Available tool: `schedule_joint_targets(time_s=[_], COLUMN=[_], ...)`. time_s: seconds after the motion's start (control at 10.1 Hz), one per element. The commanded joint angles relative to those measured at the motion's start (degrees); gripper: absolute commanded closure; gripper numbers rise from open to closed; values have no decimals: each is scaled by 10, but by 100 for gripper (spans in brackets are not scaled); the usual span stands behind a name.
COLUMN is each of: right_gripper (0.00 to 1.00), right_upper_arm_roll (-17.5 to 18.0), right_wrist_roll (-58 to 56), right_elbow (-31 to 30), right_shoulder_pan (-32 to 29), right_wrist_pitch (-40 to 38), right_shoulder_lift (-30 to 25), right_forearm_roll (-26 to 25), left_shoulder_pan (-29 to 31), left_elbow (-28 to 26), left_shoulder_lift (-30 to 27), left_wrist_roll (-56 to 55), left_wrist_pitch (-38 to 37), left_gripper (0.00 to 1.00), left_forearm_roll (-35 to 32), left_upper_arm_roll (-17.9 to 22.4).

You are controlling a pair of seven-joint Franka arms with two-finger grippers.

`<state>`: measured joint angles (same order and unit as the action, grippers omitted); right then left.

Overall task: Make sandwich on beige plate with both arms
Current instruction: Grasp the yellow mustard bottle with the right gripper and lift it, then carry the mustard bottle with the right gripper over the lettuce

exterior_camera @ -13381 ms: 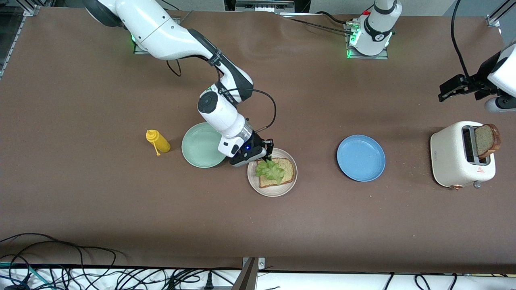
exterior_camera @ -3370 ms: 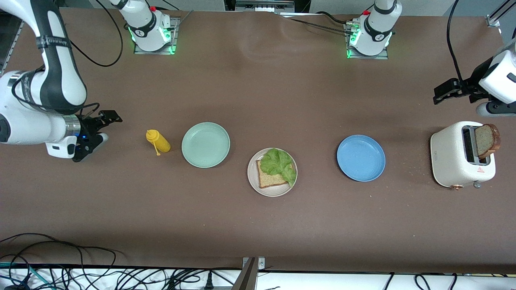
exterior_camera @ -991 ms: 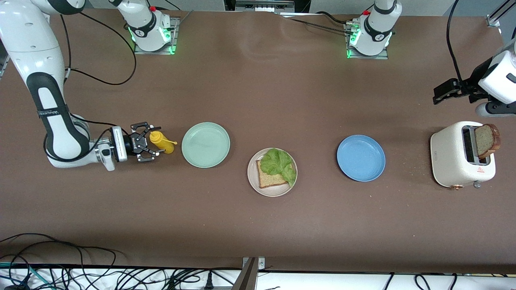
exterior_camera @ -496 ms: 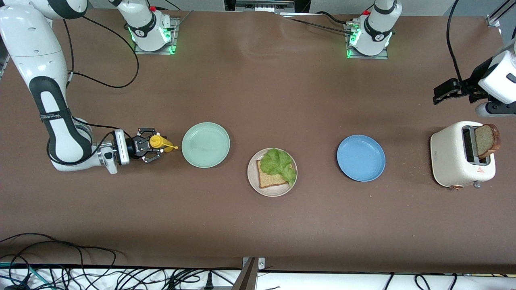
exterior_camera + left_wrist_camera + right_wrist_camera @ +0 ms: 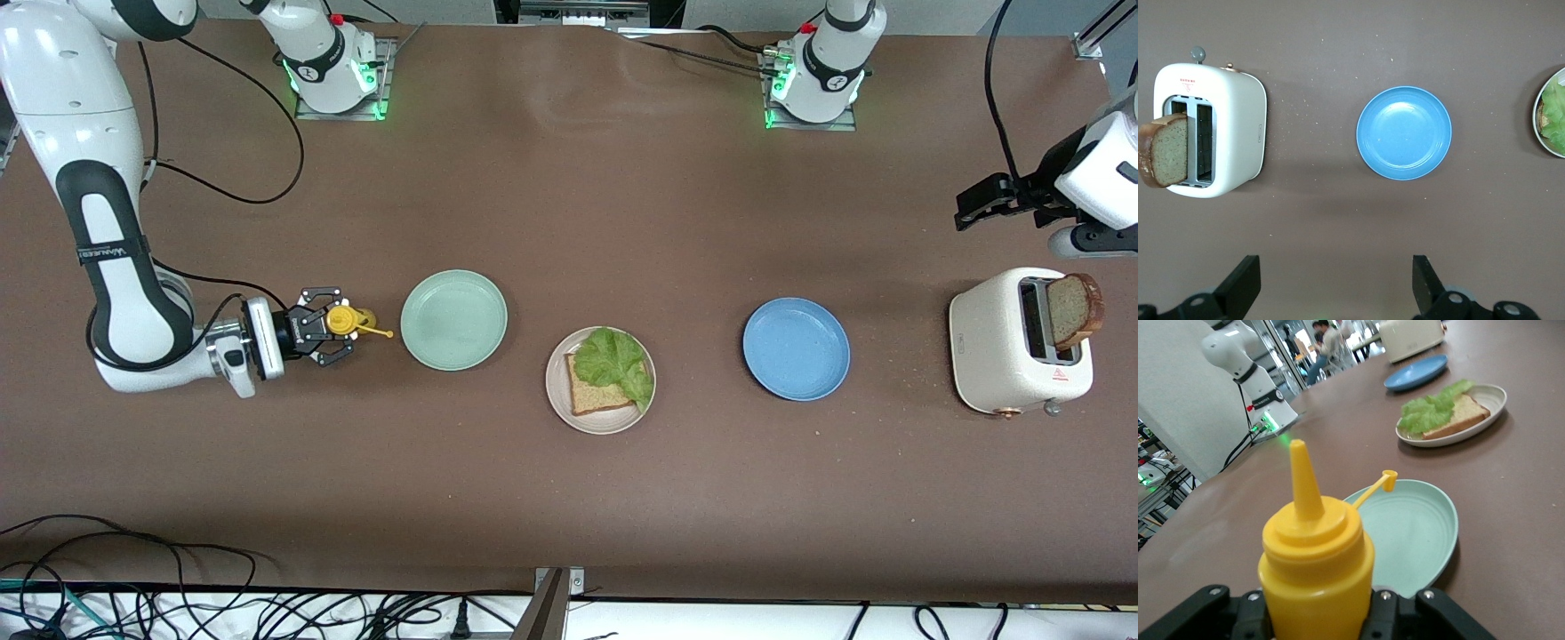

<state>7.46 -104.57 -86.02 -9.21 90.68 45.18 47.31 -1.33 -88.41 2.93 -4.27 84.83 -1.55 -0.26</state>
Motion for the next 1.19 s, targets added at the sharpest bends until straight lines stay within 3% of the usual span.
schedule_joint_targets(time_s=[0.0, 0.2, 0.5, 0.79, 0.89, 1.09], right_gripper=[100, 100, 100, 100, 100, 100], right_upper_arm_roll=[-2, -1, -2, -2, -3, -3], right_wrist_roll=[182, 293, 375, 534, 593, 679], right_elbow=[85, 117, 128, 175, 197, 214], right_shoulder_pan=[63, 103, 153, 230, 261, 333], right_wrist_pitch=[6, 54, 69, 108, 109, 129], right_shoulder_lift=[-4, -5, -21, -36, -36, -33], right_forearm_roll=[-65, -118, -149, -271, -332, -507], left_shoulder_pan=[-1, -1, 0, -1, -1, 0], left_elbow=[14, 13, 14, 13, 14, 13], left_shoulder_lift=[5, 5, 5, 5, 5, 5], left_wrist_roll=[-2, -2, -2, -2, -2, -2], left_wrist_pitch=[-11, -11, -11, -11, -11, -11], left_gripper=[0, 0, 0, 0, 0, 0], left_forearm_roll=[10, 10, 10, 10, 10, 10], left_upper_arm_roll=[1, 1, 1, 1, 1, 1])
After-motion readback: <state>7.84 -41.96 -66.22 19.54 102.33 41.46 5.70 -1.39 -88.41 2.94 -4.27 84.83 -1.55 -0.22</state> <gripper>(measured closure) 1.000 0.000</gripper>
